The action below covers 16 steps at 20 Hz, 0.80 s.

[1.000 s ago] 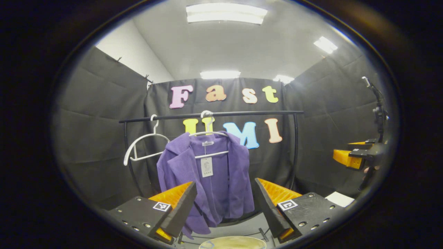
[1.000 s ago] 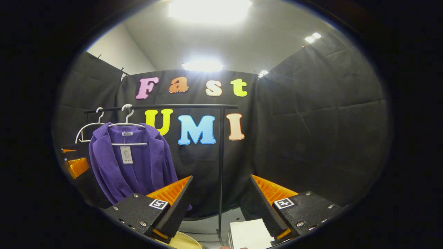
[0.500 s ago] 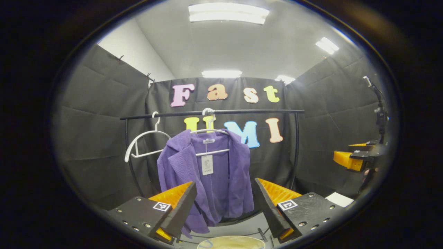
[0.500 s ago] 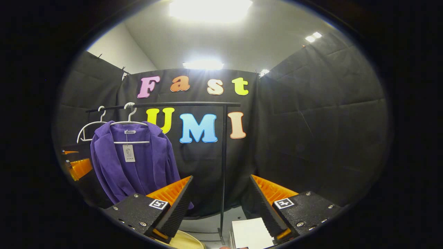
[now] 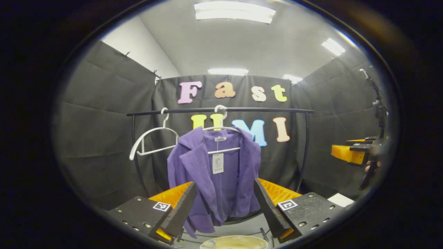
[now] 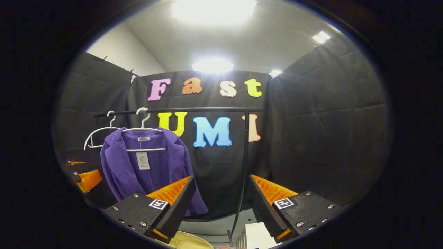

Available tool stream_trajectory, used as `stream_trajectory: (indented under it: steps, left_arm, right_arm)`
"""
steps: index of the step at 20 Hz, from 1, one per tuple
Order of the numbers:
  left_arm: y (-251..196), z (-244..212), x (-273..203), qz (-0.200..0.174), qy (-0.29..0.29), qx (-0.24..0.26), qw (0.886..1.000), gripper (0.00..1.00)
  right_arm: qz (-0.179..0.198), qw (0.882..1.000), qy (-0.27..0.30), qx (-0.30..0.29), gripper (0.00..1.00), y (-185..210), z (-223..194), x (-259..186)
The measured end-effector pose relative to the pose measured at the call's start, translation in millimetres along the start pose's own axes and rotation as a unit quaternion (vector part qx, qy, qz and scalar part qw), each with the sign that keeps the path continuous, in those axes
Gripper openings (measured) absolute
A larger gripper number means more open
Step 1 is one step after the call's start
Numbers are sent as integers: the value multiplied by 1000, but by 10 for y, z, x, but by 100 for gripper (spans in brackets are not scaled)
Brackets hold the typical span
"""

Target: Grasp the clothes on the hanger with both hands and then place them into the laundry hamper below.

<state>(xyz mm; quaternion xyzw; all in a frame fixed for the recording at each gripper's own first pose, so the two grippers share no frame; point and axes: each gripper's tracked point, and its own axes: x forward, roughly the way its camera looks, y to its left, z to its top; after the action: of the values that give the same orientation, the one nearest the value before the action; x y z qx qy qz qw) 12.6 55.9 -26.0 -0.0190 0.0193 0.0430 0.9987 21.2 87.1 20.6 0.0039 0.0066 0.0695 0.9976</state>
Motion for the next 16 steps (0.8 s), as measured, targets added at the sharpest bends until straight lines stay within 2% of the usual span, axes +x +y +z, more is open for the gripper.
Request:
stream_trajectory:
  steps: [2,3,5,6,8,9,10,14,16]
  left_arm:
    - [138,34,46,14,3,-3,1000,100]
    - [210,57,75,22,3,-4,1000,95]
    - [355,97,175,45,6,-5,999,95]
    - [426,107,239,59,7,-7,998,100]
    - [518,93,407,77,16,-16,997,100]
    - [553,81,490,86,19,-20,996,96]
    - [591,64,586,94,19,-23,995,100]
    - [729,-14,971,129,27,-15,991,100]
    - [779,-115,1201,142,41,-14,989,95]
  right_arm:
    - [26,1000,-5,1,95,215,96,153]
    - [41,999,-4,5,95,334,133,242]
    - [76,997,3,10,95,588,149,440]
    - [89,996,3,11,95,687,168,549]
    - [109,994,0,11,95,855,198,799]
    - [119,993,1,15,95,942,194,919]
    - [128,992,3,21,95,1039,173,1045]
    - [163,985,29,42,95,1350,32,1540]
    - [173,983,35,41,95,1435,-24,1774]
